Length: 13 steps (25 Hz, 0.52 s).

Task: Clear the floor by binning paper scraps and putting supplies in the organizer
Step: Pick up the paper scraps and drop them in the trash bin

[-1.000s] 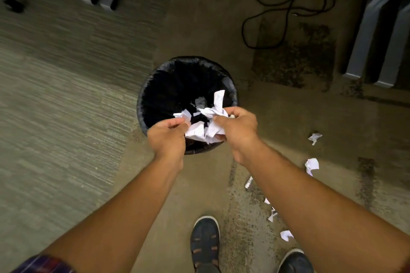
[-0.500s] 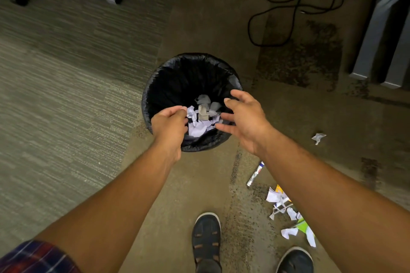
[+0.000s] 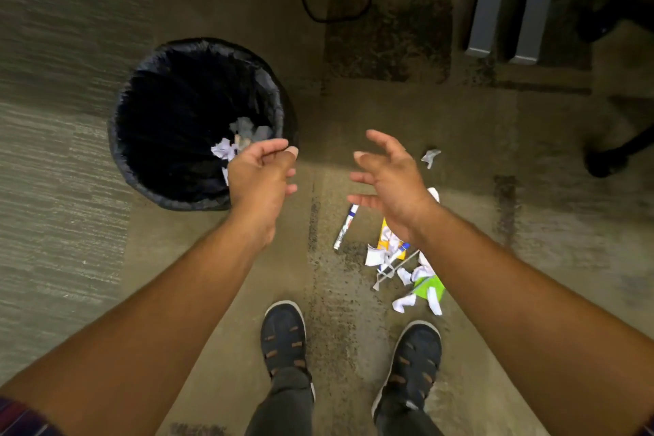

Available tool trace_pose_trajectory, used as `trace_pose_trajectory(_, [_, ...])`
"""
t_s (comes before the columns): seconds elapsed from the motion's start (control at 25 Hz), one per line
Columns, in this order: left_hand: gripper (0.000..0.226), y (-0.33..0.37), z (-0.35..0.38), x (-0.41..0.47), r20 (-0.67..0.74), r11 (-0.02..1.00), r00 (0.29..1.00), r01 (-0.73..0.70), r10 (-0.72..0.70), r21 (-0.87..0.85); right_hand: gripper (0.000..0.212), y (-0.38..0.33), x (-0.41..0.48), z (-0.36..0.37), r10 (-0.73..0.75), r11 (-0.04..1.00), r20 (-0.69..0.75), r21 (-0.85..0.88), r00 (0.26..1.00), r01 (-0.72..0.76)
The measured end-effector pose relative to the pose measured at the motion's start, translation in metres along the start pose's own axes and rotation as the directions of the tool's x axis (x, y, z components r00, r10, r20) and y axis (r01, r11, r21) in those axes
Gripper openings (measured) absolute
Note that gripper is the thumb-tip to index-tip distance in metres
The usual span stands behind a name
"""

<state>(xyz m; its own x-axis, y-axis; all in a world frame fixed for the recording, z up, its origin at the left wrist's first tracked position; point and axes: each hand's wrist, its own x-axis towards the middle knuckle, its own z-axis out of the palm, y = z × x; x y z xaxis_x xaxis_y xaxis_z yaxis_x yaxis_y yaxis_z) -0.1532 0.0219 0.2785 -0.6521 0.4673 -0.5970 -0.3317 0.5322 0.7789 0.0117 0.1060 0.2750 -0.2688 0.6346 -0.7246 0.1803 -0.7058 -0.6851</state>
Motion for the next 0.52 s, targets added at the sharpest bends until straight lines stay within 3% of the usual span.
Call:
trace_pose_trajectory(0.32, [0.028,-0.113,0.095,-0.027,0.189,0.946,0.982,-0.043,-0.02,0.323,0.049,0.115,-0.004,-0.165,0.094,0.986,-0.261,-0.111,0.961,-0.126])
trace_pose_trajectory(0.52, [0.048,-0.205,0.121,-0.019,0.377,0.707,0.926,-0.256,-0.016,0.659,0.078,0.2,0.015,-0.213,0.011,0.878,-0.348,-0.446,0.938,-0.176])
